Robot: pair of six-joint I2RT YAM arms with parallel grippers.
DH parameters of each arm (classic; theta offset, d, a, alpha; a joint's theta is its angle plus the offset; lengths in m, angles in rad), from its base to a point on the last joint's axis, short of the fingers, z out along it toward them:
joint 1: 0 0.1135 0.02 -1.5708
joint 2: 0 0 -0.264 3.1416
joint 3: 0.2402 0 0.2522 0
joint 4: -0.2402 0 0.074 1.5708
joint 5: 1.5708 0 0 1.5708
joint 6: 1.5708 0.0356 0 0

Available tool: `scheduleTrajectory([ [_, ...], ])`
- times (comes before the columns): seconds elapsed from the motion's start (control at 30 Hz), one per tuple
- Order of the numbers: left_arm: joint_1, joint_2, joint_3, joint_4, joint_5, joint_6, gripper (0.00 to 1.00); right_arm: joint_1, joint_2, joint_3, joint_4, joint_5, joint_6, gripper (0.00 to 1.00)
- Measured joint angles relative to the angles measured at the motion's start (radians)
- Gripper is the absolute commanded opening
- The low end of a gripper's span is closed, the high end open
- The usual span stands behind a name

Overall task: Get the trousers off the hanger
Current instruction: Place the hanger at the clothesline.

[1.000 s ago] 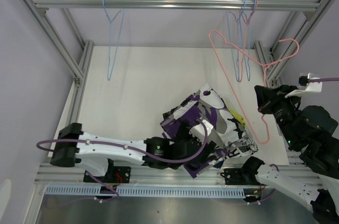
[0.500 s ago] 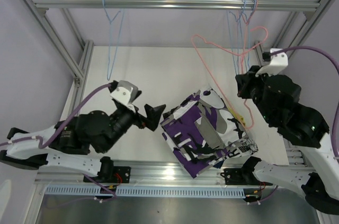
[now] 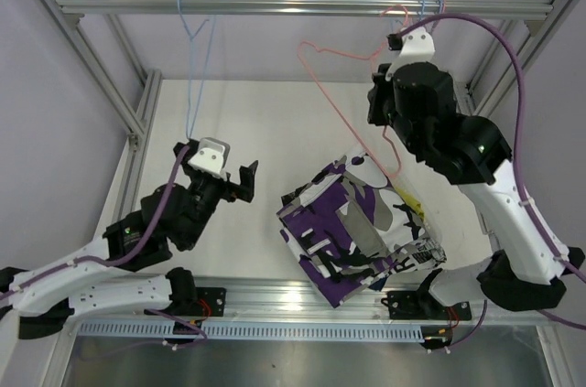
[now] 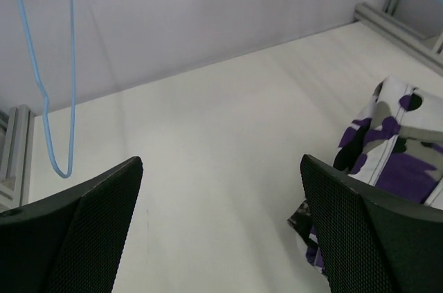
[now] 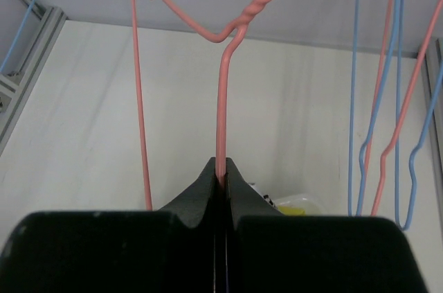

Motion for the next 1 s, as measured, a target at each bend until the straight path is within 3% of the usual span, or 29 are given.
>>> scheduleTrajectory([
  [0.17,0.085,-0.012,-0.075,0.016,0.072,-0.014,0.99,-0.035,0.145,0.170,-0.054,-0.032,-0.019,0.00],
  [0.43,0.094,-0.088,-0.123,0.025,0.119,-0.041,0.99,-0.097,0.333,0.343,-0.138,-0.069,-0.036,0.00],
  [1.0,0.095,-0.117,-0.123,0.034,0.147,-0.054,0.99,-0.137,0.364,0.462,-0.169,-0.103,-0.055,0.00],
])
